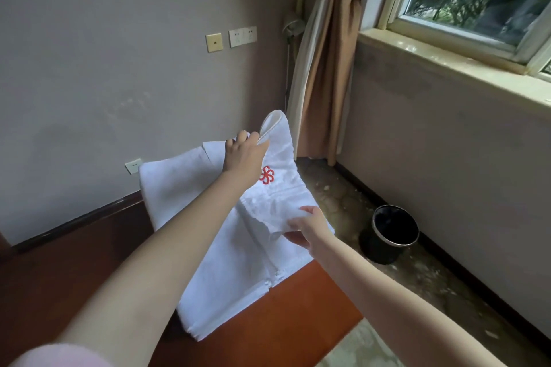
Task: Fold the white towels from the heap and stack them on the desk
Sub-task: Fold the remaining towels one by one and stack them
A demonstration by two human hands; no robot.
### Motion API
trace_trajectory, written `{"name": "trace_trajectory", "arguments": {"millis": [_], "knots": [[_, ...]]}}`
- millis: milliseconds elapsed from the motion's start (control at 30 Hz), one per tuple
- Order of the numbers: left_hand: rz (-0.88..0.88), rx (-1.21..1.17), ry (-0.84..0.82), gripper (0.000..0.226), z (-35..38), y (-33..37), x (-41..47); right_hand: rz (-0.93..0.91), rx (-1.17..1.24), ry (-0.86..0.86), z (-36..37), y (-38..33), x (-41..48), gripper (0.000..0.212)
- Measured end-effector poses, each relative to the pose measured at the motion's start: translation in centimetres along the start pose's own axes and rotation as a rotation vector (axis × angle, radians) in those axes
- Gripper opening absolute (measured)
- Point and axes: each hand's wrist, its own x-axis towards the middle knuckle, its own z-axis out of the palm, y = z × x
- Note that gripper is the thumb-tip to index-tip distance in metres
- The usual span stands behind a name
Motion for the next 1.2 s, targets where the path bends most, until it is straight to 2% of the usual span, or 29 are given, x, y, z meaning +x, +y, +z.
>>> {"name": "trace_trajectory", "arguments": {"millis": [100,167,233,267,300,367,433,500,533,567,600,667,700,767,1000,1200], "knots": [[-0.009,-0.006,0.016,0.050,0.0,0.2,-0.1,0.003,-0.142,0.066,-0.5,0.7,-0.2,0.045],[0.002,-0.003,0.019,0.048,0.3,0.3,-0.2,-0.023,-0.383,0.118,-0.9,1.8,-0.5,0.045],[0.006,0.005,0.005,0.046,0.7,0.3,-0.4,-0.085,-0.669,0.088,-1.3,3.0,-0.3,0.053],[0.005,0.004,-0.008,0.045,0.9,0.4,-0.5,-0.105,-0.730,0.059,-1.5,3.5,-0.2,0.057],[0.003,0.000,-0.020,0.046,1.0,0.4,-0.6,-0.114,-0.706,0.043,-1.7,3.9,0.1,0.061],[0.002,-0.007,-0.038,0.045,1.3,0.4,-0.8,-0.117,-0.387,0.058,-2.3,4.3,0.4,0.066],[-0.002,-0.011,-0.051,0.045,1.6,0.2,-0.9,-0.141,-0.082,0.160,-3.0,4.3,1.0,0.072],[-0.007,-0.016,-0.058,0.047,1.7,0.1,-0.9,-0.164,0.037,0.233,-3.6,4.1,2.0,0.082],[-0.006,-0.016,-0.057,0.047,1.8,0.0,-0.9,-0.172,0.008,0.253,-3.9,4.0,2.3,0.084],[-0.004,-0.015,-0.054,0.048,1.8,-0.1,-0.8,-0.183,-0.128,0.275,-4.1,3.9,2.5,0.082],[-0.002,-0.014,-0.052,0.047,1.8,-0.1,-0.8,-0.197,-0.381,0.305,-4.4,3.7,2.7,0.076],[0.001,-0.017,-0.056,0.047,1.8,-0.1,-0.7,-0.255,-1.003,0.374,-4.9,3.4,3.0,0.063],[0.003,-0.018,-0.060,0.048,1.8,-0.1,-0.7,-0.317,-1.192,0.402,-5.0,3.3,3.1,0.060],[0.007,-0.019,-0.059,0.048,1.9,-0.1,-0.7,-0.414,-1.322,0.419,-4.9,2.7,3.2,0.060],[0.029,-0.030,-0.081,0.055,2.0,-1.3,-0.3,-0.629,-1.183,0.291,-1.6,-3.1,4.7,0.064],[-0.039,-0.019,-0.124,0.060,2.3,-3.6,1.6,-0.599,-1.034,-0.029,3.6,-10.6,10.0,0.095]]}}
